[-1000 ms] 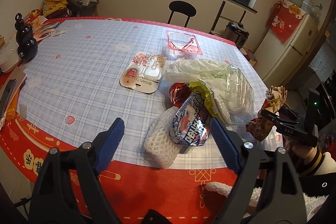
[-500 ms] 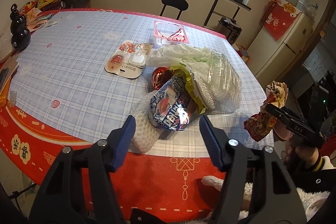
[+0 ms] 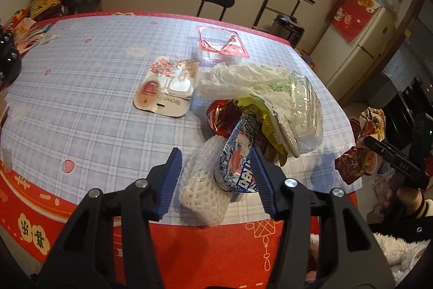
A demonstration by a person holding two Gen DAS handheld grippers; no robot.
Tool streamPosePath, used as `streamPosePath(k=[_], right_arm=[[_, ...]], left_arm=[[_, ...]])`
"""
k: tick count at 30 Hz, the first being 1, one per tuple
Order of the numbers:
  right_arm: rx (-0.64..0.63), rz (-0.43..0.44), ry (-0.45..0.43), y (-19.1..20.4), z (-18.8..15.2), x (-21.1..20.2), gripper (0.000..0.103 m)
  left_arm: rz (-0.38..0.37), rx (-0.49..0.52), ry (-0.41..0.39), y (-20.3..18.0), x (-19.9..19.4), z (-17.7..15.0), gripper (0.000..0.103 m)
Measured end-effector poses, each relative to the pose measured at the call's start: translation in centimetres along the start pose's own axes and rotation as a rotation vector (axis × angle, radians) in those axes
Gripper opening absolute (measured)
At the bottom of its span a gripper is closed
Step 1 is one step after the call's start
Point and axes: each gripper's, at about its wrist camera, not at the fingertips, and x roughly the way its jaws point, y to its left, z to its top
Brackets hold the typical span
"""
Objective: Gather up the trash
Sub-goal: 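Lift the paper bag with the right gripper while the left gripper grasps the snack wrapper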
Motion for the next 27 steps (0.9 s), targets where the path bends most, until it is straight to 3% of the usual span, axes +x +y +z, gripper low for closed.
streamPosePath(k=[3, 7, 13, 19, 27], right_arm=[[-0.007, -0.028, 0.012, 0.6, 0.0, 0.2, 0.084], [0.046, -0.053, 0.02, 0.9, 0.0, 0.6, 0.084], [0.023, -0.093, 0.042, 1.7, -0.1, 0.7, 0.084], [0.028, -0.12, 0.055, 1.9, -0.4, 0.8, 0.084], [0.022, -0.12, 0.061, 3.0, -0.3, 1.1, 0.084]], left_arm=[[-0.094, 0.02, 0.044, 0.0, 1.8, 0.1, 0.053], [-0.138, 0.06, 0.089, -0.8, 4.6, 0.1, 0.053], [-0.191, 0.056, 0.152, 0.1, 8.1, 0.9, 0.04], [-0.244, 0.082, 0.205, 0.1, 10.3, 1.7, 0.038], [-0.307, 0.053, 0.246, 0.2, 11.4, 1.6, 0.016]])
